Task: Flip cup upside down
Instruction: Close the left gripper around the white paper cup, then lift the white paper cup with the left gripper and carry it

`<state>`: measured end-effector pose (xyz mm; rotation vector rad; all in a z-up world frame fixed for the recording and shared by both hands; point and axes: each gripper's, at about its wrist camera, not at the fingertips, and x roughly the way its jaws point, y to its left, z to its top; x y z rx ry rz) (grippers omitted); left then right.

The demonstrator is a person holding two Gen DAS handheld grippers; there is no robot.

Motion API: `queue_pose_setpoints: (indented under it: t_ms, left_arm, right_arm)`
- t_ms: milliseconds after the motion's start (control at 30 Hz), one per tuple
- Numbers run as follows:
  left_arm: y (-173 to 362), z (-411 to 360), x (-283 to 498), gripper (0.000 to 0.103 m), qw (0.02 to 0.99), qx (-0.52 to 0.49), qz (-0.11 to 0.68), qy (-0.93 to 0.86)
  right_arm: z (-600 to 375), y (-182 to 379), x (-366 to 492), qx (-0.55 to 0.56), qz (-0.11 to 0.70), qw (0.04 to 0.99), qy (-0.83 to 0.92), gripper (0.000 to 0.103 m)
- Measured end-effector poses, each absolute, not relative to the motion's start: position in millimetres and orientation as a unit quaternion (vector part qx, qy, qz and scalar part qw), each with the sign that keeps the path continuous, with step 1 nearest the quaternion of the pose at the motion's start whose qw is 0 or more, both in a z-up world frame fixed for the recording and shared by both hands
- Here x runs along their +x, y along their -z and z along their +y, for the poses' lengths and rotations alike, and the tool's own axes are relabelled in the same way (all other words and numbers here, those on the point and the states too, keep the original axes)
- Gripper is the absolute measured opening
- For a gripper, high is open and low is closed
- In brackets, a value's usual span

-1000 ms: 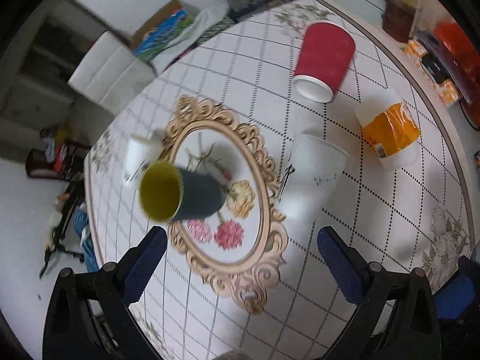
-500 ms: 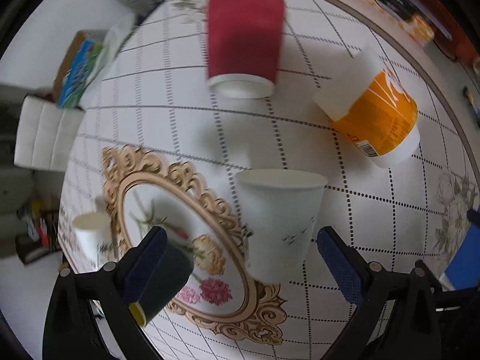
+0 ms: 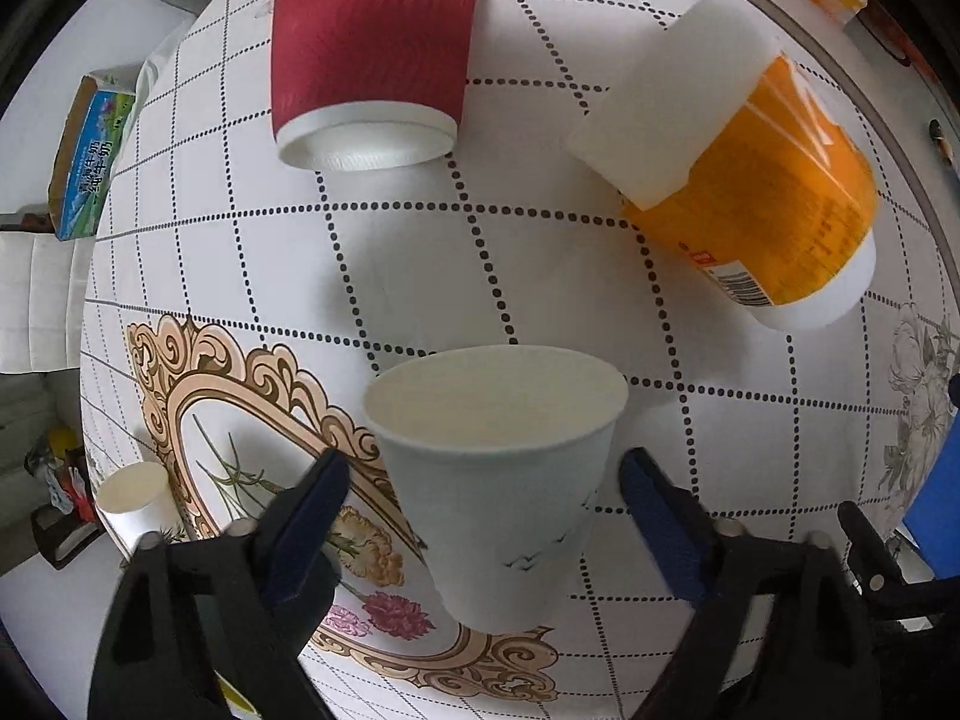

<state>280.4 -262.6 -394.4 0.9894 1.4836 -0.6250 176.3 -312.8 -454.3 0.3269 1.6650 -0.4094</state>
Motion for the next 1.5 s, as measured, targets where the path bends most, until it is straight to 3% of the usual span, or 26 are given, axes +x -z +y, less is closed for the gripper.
queue_pose_setpoints:
  t_ms: [200,800,1333,1500]
  left_arm:
    - [404,-259,285,0.062,0.584,0.417,0.647,0.258]
    - [374,-214,284,0.061,0.633,0.323,0.673,0.206]
    - [331,-90,221,0.061,0.666,0.156,0.722,0.099]
    - [345,-36,211,0.061,0.658,0.094,0.745,0.055]
  right_arm:
    - [-320,458,183,0.144,0.732,0.641,0.180,0.101]
    - [-314,437,174,0.133,0.723,0.658,0.161,0.101]
    - [-261,398,149,0.103,0.714,0.689,0.075,0.101]
    - [-227,398,142,0.087,0.721,0.686,0.043,0.101]
